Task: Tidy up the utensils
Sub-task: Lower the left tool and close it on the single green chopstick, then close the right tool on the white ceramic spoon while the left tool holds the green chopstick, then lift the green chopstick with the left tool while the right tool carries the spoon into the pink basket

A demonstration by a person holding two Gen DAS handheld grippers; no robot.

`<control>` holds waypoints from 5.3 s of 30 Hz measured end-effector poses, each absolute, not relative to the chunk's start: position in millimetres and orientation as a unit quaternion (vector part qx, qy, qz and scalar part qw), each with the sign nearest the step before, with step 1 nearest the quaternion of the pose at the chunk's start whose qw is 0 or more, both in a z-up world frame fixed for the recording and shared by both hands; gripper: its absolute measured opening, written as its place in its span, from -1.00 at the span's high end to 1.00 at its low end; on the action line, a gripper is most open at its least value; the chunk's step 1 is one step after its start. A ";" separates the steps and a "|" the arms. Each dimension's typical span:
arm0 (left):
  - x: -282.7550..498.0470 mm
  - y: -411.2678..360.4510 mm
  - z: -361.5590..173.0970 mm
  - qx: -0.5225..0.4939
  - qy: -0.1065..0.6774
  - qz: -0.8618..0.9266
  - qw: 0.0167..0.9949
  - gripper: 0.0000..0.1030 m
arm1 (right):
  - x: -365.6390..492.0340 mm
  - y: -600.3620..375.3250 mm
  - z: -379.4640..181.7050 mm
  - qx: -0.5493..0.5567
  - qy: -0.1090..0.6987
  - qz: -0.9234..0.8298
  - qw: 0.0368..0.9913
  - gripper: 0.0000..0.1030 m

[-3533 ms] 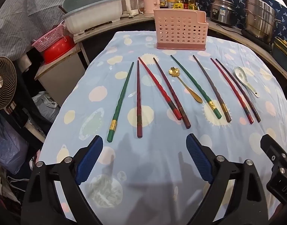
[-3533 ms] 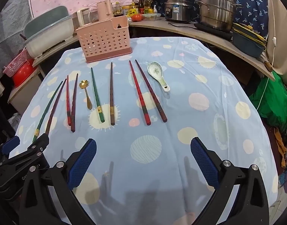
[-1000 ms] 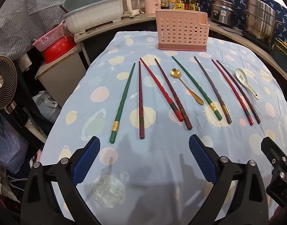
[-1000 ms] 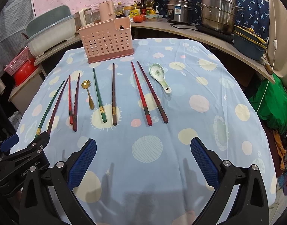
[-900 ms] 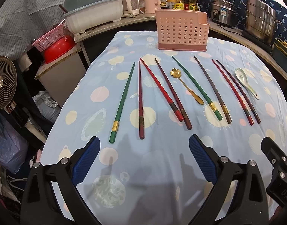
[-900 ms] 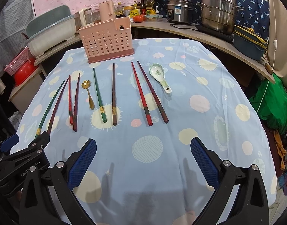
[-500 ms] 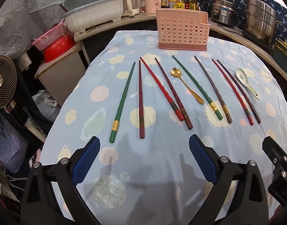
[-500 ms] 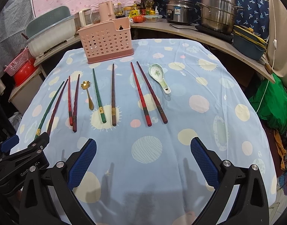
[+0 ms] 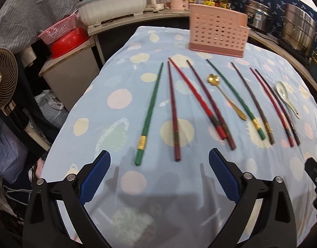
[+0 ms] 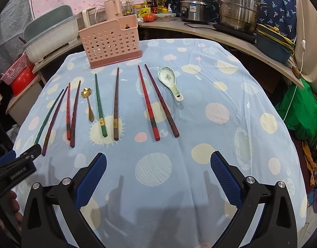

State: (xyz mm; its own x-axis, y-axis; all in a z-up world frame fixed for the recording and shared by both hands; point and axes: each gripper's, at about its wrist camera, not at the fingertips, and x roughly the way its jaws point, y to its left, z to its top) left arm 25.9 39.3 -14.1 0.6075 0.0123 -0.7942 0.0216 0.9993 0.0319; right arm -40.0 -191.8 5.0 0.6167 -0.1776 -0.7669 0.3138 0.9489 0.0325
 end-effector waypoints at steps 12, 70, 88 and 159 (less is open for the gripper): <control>55.5 82.6 -28.9 -0.004 0.454 0.011 0.891 -0.57 | -21.8 -203.7 -9.4 0.086 0.427 -0.142 0.889 -0.87; 62.4 53.5 -36.4 0.011 0.479 -0.045 0.877 0.86 | 76.2 -265.7 -24.7 0.113 0.439 -0.135 0.881 0.60; 46.0 58.8 -8.9 -0.006 0.454 -0.054 0.889 0.86 | 39.4 -263.5 11.1 0.135 0.402 -0.122 0.898 0.80; 267.2 -32.6 263.1 -0.028 0.204 -0.117 0.972 0.87 | 255.1 -245.5 165.0 0.100 0.276 -0.054 0.954 0.86</control>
